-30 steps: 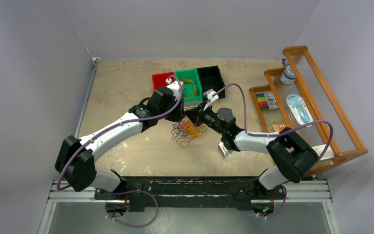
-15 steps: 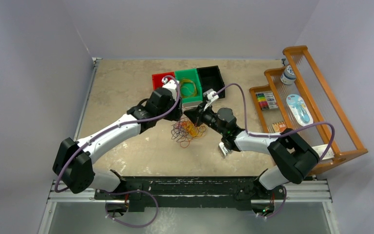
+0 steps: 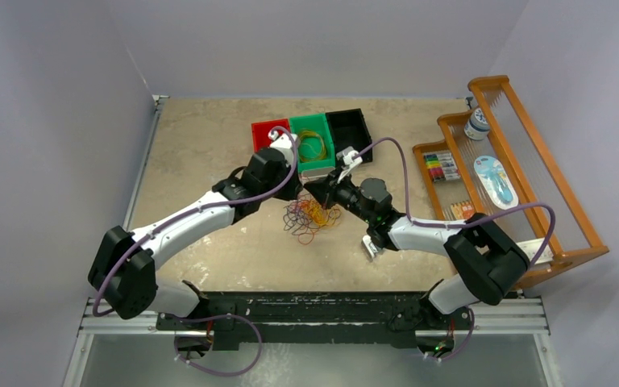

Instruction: Untangle the cables

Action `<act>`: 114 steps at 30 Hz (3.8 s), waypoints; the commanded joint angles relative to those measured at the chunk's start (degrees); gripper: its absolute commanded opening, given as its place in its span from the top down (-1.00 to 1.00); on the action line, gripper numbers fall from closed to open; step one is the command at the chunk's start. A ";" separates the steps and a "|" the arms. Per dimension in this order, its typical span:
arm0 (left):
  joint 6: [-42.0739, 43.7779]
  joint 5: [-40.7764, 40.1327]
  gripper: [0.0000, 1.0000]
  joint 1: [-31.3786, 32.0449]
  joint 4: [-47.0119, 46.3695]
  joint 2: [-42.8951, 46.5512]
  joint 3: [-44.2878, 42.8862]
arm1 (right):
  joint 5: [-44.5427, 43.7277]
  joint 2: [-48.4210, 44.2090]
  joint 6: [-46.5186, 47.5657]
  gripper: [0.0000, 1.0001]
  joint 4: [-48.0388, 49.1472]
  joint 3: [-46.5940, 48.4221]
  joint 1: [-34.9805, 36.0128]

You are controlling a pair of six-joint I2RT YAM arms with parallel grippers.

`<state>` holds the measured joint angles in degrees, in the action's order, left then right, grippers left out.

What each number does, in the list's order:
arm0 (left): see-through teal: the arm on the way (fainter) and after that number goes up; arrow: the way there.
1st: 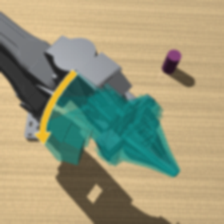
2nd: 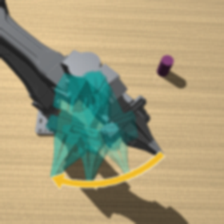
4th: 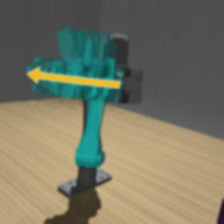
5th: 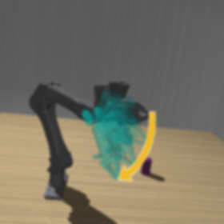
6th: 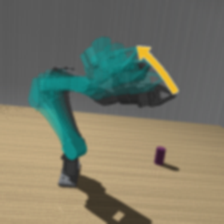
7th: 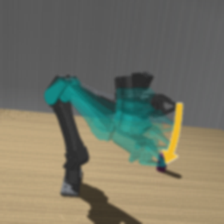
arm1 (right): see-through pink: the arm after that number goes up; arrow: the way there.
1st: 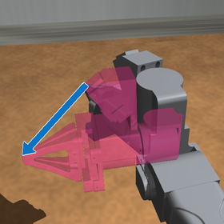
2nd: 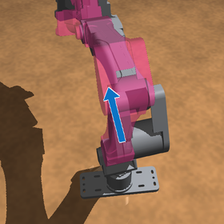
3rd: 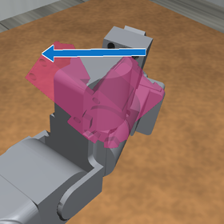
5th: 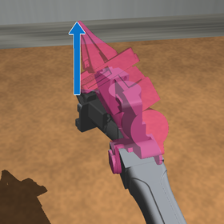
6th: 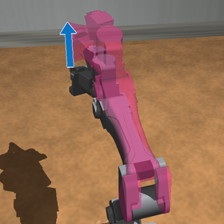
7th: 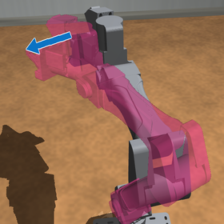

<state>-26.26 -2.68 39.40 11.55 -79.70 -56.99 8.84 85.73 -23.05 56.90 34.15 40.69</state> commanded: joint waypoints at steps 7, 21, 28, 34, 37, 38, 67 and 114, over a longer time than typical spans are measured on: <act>0.53 -2.61 1.00 -0.01 0.29 0.74 -4.07 | -1.73 -3.98 1.09 0.32 2.95 -1.55 -0.52; 2.37 -3.69 1.00 0.12 5.54 0.76 -10.82 | -4.84 -10.82 12.04 -0.30 10.32 -11.24 -0.52; 2.85 -2.67 1.00 0.19 7.08 2.18 -12.07 | 1.33 -0.57 16.80 -0.41 28.60 -10.33 -0.34; 3.30 -0.87 1.00 0.70 8.32 2.05 -14.19 | 5.96 7.68 15.44 -0.49 35.01 -5.77 0.09; 3.75 -0.63 1.00 0.91 9.28 1.92 -15.05 | 5.34 10.48 14.98 -0.49 37.66 -4.42 0.31; 3.76 -0.54 1.00 0.89 9.42 1.95 -15.22 | 5.09 11.05 15.01 -0.49 37.90 -3.84 0.43; 3.38 5.64 1.00 1.21 18.94 1.73 -43.40 | 5.18 15.16 14.88 0.19 31.87 -2.23 0.53; 8.41 -18.74 1.00 -3.17 21.60 -14.23 -52.47 | -17.07 -14.94 4.92 -0.21 -3.98 -6.91 -2.92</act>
<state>-17.37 -19.33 39.35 36.07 -93.51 -110.41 -3.18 73.47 -18.83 58.96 23.92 38.50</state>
